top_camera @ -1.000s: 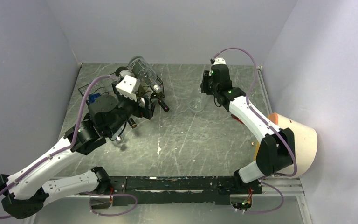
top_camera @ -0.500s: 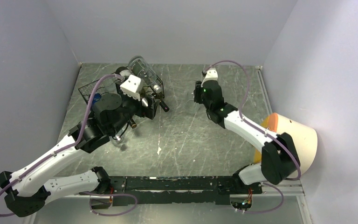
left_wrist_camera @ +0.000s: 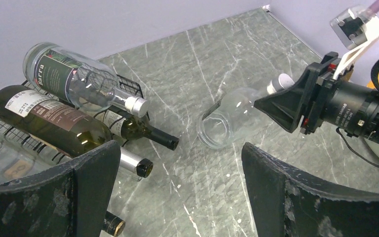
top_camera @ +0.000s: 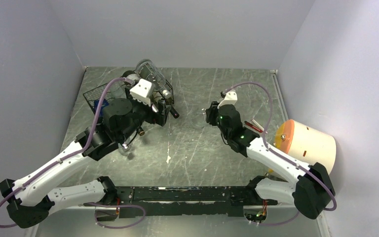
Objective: Put the wine bottle on the wine rack
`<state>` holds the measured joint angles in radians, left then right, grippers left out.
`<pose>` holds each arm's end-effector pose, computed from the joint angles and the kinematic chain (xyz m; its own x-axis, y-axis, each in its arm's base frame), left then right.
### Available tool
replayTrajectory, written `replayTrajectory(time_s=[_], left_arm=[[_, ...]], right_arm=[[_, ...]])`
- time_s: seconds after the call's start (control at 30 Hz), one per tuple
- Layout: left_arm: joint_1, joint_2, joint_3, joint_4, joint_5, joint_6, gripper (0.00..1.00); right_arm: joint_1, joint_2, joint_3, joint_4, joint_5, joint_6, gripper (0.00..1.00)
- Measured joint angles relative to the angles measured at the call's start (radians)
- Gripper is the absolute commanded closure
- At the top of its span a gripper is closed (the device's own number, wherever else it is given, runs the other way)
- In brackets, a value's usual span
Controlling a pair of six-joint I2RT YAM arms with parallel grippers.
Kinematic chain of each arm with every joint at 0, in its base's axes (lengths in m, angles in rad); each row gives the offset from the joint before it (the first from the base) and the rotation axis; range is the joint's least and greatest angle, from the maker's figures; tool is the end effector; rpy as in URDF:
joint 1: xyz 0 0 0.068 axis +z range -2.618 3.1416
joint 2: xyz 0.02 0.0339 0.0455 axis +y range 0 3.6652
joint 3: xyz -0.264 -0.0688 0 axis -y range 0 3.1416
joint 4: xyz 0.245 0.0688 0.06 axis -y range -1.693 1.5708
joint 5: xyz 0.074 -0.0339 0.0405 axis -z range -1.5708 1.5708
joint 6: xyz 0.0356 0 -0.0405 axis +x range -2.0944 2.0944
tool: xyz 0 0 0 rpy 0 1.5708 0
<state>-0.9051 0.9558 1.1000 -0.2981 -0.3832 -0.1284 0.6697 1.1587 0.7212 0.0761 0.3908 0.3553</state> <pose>0.1385 -0.1548 0.4073 -0.1581 0.0090 -0.9874 0.4850 0.8717 -0.0697 0.2135 0.1518 0.2681 -0.3624 0.1233 -0.9238 -0.1798 0.9633 0.1991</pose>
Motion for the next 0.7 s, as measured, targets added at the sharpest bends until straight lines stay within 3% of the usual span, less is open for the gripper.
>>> replayTrajectory(time_s=[0.27,0.5,0.7], left_arm=[[0.0,0.0,0.0,0.003,0.01,-0.018,0.04],[0.0,0.006,0.0,0.003,0.011,-0.019,0.04],[0.0,0.006,0.0,0.003,0.011,-0.019,0.04]], right_arm=[[0.061,-0.085,-0.083,-0.05,0.02,0.114,1.0],[0.12,-0.005,-0.139,-0.29,-0.063,0.168,1.0],[0.12,0.024,-0.085,-0.397,-0.091,0.144,1.0]])
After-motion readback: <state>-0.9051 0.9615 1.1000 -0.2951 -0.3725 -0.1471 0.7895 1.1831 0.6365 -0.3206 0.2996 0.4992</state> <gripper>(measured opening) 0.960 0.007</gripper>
